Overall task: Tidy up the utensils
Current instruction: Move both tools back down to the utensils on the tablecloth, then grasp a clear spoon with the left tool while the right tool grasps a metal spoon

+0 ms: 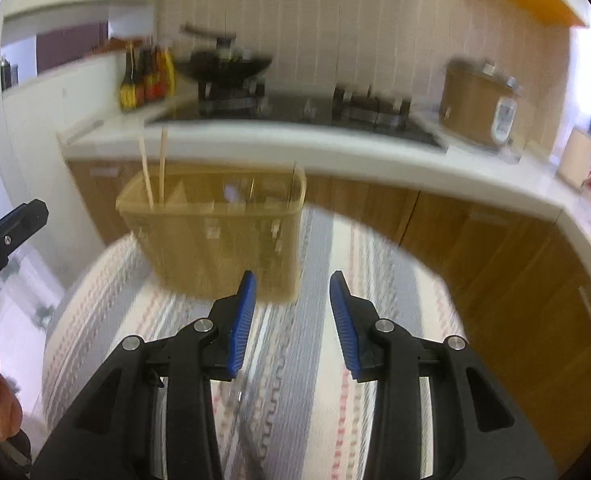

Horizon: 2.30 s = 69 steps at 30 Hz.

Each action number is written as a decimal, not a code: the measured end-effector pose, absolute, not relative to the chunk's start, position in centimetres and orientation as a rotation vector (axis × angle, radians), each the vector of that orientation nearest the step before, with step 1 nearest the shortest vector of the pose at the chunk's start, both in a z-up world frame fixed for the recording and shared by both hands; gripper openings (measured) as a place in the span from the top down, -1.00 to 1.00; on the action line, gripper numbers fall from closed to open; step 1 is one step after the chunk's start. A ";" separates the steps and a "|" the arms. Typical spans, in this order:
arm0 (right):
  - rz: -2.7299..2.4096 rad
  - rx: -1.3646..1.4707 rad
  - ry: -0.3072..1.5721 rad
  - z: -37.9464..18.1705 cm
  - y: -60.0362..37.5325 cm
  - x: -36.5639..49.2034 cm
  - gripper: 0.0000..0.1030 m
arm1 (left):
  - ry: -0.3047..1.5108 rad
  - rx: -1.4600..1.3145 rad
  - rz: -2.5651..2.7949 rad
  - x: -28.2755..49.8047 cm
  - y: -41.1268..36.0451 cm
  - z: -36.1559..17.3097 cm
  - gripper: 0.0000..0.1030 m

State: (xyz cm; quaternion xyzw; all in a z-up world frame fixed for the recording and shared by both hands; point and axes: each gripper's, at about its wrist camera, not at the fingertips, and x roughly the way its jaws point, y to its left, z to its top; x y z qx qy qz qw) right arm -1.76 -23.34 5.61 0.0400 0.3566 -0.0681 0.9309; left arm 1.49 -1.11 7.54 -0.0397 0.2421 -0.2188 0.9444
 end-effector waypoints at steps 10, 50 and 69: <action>0.024 0.169 1.034 0.0 -23.1 0.0 0.32 | 0.929 -0.048 -0.522 4.3 -1.5 0.5 0.04; 0.017 0.015 1.245 -6.4 -20.9 0.3 0.74 | 1.190 0.172 -0.471 4.3 -6.1 -6.1 0.44; 0.037 0.039 1.326 -5.6 -22.2 4.7 0.48 | 1.269 0.240 -0.497 5.3 -5.7 -6.2 0.06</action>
